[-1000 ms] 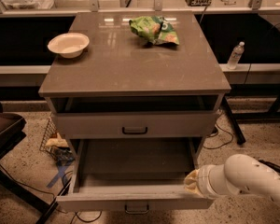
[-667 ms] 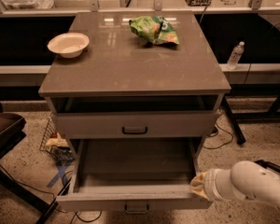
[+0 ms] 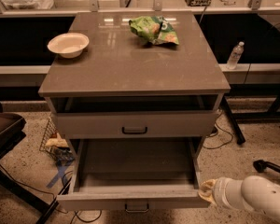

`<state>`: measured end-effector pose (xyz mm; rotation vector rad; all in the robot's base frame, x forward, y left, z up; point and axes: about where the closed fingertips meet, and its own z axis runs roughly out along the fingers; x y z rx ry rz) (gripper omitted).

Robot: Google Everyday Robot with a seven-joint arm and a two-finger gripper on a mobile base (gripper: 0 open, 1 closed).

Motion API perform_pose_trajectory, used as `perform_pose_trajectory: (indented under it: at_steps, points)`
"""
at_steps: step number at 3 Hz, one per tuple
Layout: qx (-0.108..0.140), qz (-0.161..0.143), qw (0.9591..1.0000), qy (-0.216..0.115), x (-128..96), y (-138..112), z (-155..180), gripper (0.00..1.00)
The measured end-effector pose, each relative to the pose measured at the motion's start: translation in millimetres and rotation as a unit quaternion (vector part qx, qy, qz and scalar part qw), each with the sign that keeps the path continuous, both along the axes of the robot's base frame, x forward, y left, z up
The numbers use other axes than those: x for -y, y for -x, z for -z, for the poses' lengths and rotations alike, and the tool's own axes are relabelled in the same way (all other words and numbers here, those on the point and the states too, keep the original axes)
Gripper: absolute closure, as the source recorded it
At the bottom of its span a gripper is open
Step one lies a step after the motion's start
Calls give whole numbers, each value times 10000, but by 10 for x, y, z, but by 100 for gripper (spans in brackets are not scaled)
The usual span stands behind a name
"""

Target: Open middle drawer

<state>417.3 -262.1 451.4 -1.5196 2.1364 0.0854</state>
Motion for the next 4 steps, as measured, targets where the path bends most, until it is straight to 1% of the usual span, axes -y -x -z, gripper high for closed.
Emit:
perform_pose_trajectory:
  at_steps: [1,2,3,4]
  points:
    - [2,8,10000,-4,5,-1,-57,100]
    - [224,-237,9993,186,-101,-246,-201,100]
    - [243,-78,9995,196,52,-164,-216,100]
    - [335,-63,9986,403,228,-133,-304,100]
